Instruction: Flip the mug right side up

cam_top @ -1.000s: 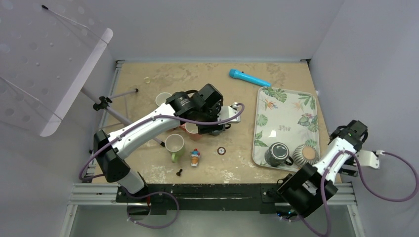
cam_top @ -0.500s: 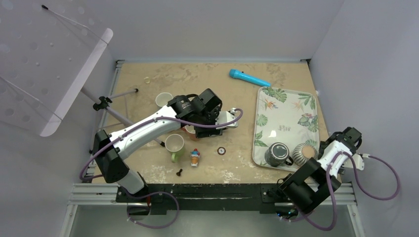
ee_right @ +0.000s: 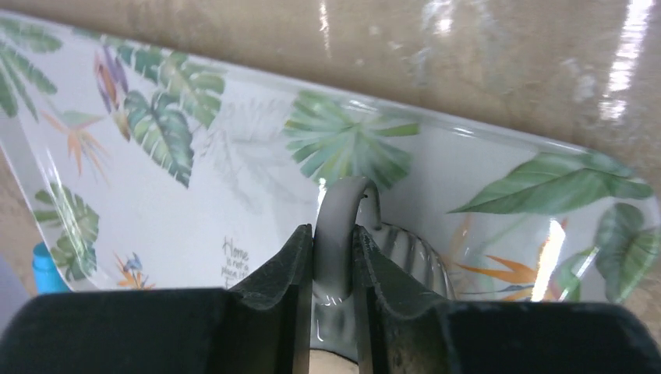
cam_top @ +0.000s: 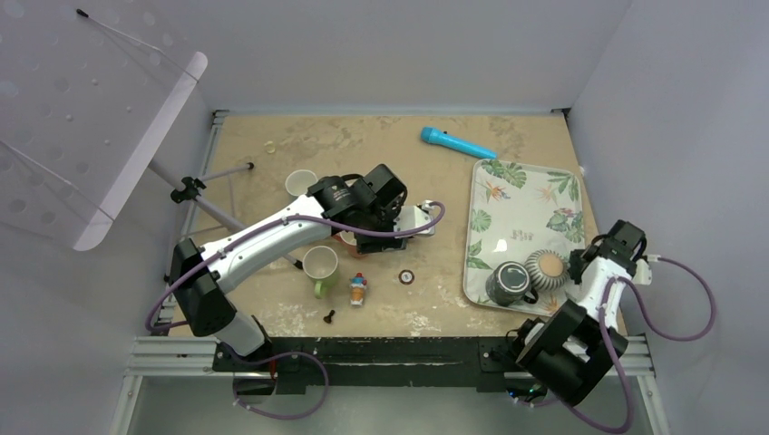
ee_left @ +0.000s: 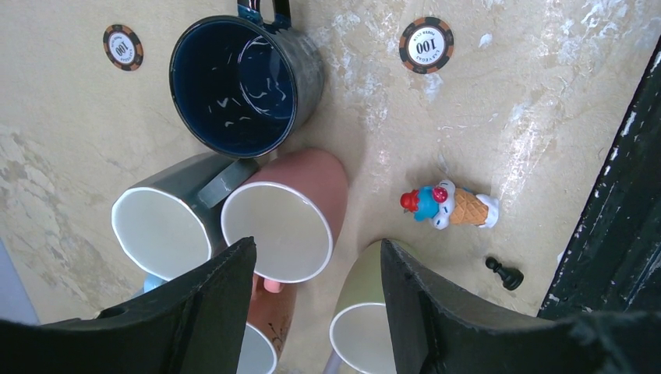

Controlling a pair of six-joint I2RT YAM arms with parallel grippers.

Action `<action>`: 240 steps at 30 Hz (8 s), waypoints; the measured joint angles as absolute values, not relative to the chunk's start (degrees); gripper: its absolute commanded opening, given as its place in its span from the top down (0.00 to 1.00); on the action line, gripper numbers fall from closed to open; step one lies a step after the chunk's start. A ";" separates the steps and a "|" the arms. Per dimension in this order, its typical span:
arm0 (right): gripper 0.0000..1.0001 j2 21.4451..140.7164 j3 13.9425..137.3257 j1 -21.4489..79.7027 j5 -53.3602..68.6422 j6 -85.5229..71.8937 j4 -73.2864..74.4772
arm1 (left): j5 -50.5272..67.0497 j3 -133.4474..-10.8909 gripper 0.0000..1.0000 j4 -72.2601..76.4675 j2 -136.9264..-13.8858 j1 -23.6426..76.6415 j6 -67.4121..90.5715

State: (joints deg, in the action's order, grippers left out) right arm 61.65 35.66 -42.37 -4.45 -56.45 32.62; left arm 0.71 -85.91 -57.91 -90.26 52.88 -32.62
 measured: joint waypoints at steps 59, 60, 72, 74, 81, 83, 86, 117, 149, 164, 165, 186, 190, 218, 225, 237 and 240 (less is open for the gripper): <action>1.00 53.15 44.14 5.91 35.64 -22.33 1.80 | 49.89 -113.71 0.07 -71.85 -95.77 31.14 -24.88; 1.00 52.99 44.23 7.62 37.12 -22.02 1.13 | 50.59 -114.37 0.07 -72.20 -95.96 30.65 -25.28; 1.00 50.28 47.09 24.49 48.05 -20.95 -10.72 | 59.51 -115.61 0.00 -75.70 -96.01 30.09 -28.29; 1.00 50.37 47.72 26.04 49.58 -20.93 -12.82 | 61.19 -115.61 0.00 -75.61 -96.01 30.15 -28.27; 1.00 50.74 48.12 30.70 53.39 -20.99 -17.91 | 64.69 -115.37 0.01 -73.12 -95.85 31.38 -27.92; 1.00 50.74 48.31 31.46 53.54 -20.95 -18.46 | 65.65 -115.37 0.08 -72.49 -95.85 31.77 -27.81; 1.00 50.74 48.73 31.81 53.49 -20.86 -19.14 | 67.96 -115.24 0.25 -74.22 -95.85 32.53 -29.71; 0.10 54.57 59.75 4.36 -16.03 -37.04 28.82 | 20.10 -81.58 1.00 -64.34 -87.33 55.83 -32.27; 0.12 52.95 51.03 0.40 -23.53 -61.12 53.84 | 12.08 -95.74 1.00 -58.74 -116.53 49.41 -49.78; 0.15 55.66 43.55 -7.64 -20.29 -67.33 61.63 | 14.00 -107.68 0.44 -67.26 -124.11 47.27 -54.02; 0.15 56.31 43.55 -7.64 -20.08 -67.94 61.78 | 14.04 -107.63 0.43 -67.40 -124.11 47.24 -54.06; 0.33 65.91 45.25 -7.94 -12.34 -79.37 53.41 | 15.62 -102.19 0.42 -69.32 -112.71 48.82 -55.11; 0.31 74.52 50.54 -7.94 -10.61 -75.42 47.24 | 15.14 -101.14 0.42 -68.75 -112.71 48.80 -55.13; 0.99 78.98 45.87 2.66 -2.59 -49.54 41.34 | 12.99 -100.38 0.44 -66.63 -112.68 48.80 -55.07; 1.00 76.93 46.11 3.16 3.05 -42.30 38.30 | 14.13 -101.82 0.28 -69.21 -112.57 48.77 -53.71; 1.00 56.12 50.24 6.11 20.14 -29.63 25.89 | 34.30 -112.40 0.02 -75.59 -100.07 45.36 -40.07; 1.00 52.64 50.52 8.10 24.84 -28.34 21.93 | 42.22 -111.28 0.00 -72.42 -97.12 42.22 -32.38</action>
State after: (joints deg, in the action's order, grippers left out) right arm 52.64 50.52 8.10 24.84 -28.34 21.93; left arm 42.22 -111.28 -72.42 -97.12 42.22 -32.38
